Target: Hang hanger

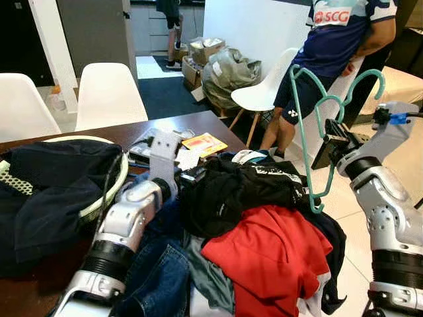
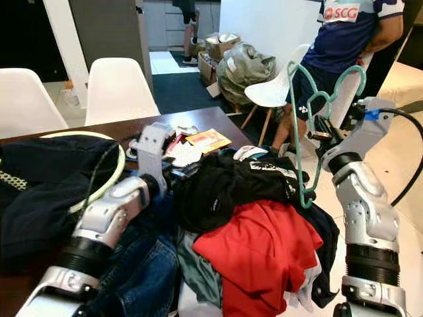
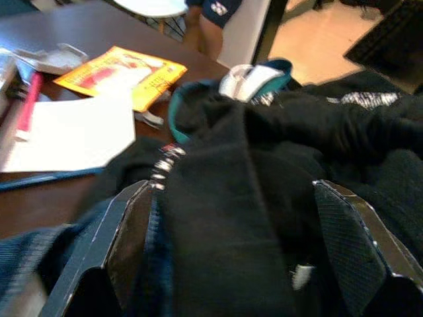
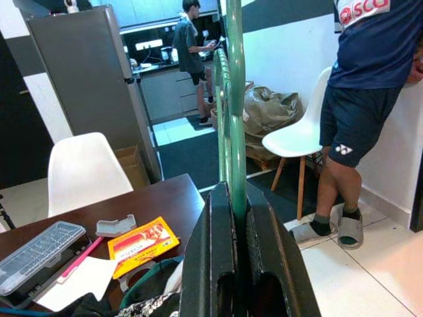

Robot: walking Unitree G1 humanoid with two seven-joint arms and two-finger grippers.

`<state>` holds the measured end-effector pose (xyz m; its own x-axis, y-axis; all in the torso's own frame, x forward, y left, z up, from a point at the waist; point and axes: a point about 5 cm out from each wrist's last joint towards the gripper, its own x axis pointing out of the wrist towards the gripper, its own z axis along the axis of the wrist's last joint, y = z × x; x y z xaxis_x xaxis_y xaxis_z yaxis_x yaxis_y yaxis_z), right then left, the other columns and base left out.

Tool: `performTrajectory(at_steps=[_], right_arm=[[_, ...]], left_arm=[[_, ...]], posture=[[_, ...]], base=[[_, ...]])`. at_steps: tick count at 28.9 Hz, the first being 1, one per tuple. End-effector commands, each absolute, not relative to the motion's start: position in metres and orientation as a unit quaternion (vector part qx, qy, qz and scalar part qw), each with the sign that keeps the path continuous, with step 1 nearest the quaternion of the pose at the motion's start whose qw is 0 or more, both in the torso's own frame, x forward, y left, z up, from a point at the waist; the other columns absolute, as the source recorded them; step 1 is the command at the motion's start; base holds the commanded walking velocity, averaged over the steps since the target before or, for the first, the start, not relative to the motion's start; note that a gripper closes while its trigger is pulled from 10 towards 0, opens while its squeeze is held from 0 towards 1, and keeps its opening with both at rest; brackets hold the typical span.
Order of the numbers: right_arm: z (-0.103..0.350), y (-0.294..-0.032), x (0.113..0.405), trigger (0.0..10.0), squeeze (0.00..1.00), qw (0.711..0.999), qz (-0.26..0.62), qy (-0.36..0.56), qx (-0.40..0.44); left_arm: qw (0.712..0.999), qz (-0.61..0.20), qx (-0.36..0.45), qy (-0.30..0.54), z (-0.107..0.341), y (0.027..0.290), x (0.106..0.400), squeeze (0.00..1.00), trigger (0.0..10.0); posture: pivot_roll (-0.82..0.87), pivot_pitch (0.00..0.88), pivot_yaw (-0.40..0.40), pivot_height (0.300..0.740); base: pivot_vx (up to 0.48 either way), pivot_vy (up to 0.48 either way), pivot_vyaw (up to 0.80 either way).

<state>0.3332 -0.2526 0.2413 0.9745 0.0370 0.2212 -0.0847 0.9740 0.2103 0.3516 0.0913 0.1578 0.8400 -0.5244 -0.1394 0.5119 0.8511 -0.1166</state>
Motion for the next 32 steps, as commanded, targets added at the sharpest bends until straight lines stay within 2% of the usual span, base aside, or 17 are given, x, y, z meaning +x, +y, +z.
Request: performTrajectory(at_steps=[1,5,6,7,8,9,14,22,26,27,28,29,30,31,32], right_arm=[[0.245,-0.256,0.330,10.0,0.00,0.987,0.025,-0.114,0.109],[0.245,-0.256,0.330,10.0,0.00,0.987,0.024,-0.115,0.109],[0.245,-0.255,0.330,10.0,0.00,0.987,0.023,-0.115,0.110],[0.245,-0.255,0.330,10.0,0.00,0.987,0.022,-0.116,0.111],[0.245,-0.255,0.330,10.0,0.00,0.987,0.022,-0.116,0.111],[0.246,-0.254,0.330,10.0,0.00,0.986,0.021,-0.118,0.113],[0.245,-0.255,0.330,10.0,0.00,0.986,0.018,-0.118,0.116],[0.245,-0.256,0.331,10.0,0.00,0.985,0.015,-0.119,0.121],[0.245,-0.255,0.331,10.0,0.00,0.985,0.015,-0.120,0.121],[0.244,-0.255,0.331,10.0,0.00,0.985,0.015,-0.120,0.121],[0.244,-0.255,0.331,10.0,0.00,0.985,0.015,-0.120,0.121],[0.244,-0.256,0.331,10.0,0.00,0.985,0.014,-0.120,0.121],[0.244,-0.256,0.331,10.0,0.00,0.985,0.014,-0.120,0.121],[0.244,-0.255,0.331,10.0,0.00,0.985,0.013,-0.120,0.122],[0.244,-0.255,0.331,10.0,0.00,0.985,0.013,-0.120,0.122]], left_arm=[[0.949,-0.292,-0.017,0.116,0.144,0.080,0.347,0.00,10.0],[0.940,-0.313,-0.002,0.134,0.139,0.072,0.343,0.00,10.0],[0.934,-0.322,0.007,0.152,0.133,0.069,0.341,0.00,5.8],[0.930,-0.329,0.015,0.165,0.129,0.068,0.339,0.00,3.7],[0.930,-0.329,0.015,0.165,0.129,0.068,0.339,0.00,3.7],[0.927,-0.329,0.019,0.177,0.126,0.068,0.338,0.00,0.0],[0.927,-0.327,0.027,0.182,0.127,0.069,0.338,0.00,0.0],[0.931,-0.339,0.009,0.136,0.154,0.071,0.343,0.00,0.0],[0.930,-0.359,-0.009,0.077,0.184,0.071,0.345,0.00,0.0],[0.934,-0.356,-0.028,0.014,0.218,0.080,0.350,0.00,0.0],[0.934,-0.356,-0.028,0.014,0.218,0.080,0.350,0.00,0.0],[0.936,-0.347,-0.042,-0.045,0.249,0.091,0.354,0.00,0.0],[0.936,-0.347,-0.042,-0.045,0.249,0.091,0.354,0.00,0.0],[0.937,-0.328,-0.051,-0.106,0.281,0.105,0.356,0.00,0.0],[0.937,-0.328,-0.051,-0.106,0.281,0.105,0.356,0.00,0.0]], posture=[[-0.06,0.000,-0.050,0.740],[-0.06,0.000,-0.047,0.740],[-0.06,0.000,-0.042,0.740],[-0.06,0.000,-0.040,0.740],[-0.06,0.000,-0.040,0.740],[-0.05,0.000,-0.037,0.740],[-0.05,0.000,-0.042,0.740],[-0.04,0.000,-0.044,0.740],[-0.05,0.000,-0.044,0.740],[-0.04,0.000,-0.042,0.740],[-0.04,0.000,-0.042,0.740],[-0.04,0.000,-0.042,0.740],[-0.04,0.000,-0.042,0.740],[-0.04,0.000,-0.043,0.740],[-0.04,0.000,-0.043,0.740]], base=[[0.000,0.000,0.00],[0.000,0.000,0.00],[0.000,0.000,0.00],[0.000,0.000,0.00],[0.000,0.000,0.00],[0.000,0.000,0.00],[0.000,0.000,0.00],[0.000,0.000,0.00],[0.000,0.000,0.00],[0.000,0.000,0.00],[0.000,0.000,0.00],[0.000,0.000,0.00],[0.000,0.000,0.00],[0.000,0.000,0.00],[0.000,0.000,0.00]])
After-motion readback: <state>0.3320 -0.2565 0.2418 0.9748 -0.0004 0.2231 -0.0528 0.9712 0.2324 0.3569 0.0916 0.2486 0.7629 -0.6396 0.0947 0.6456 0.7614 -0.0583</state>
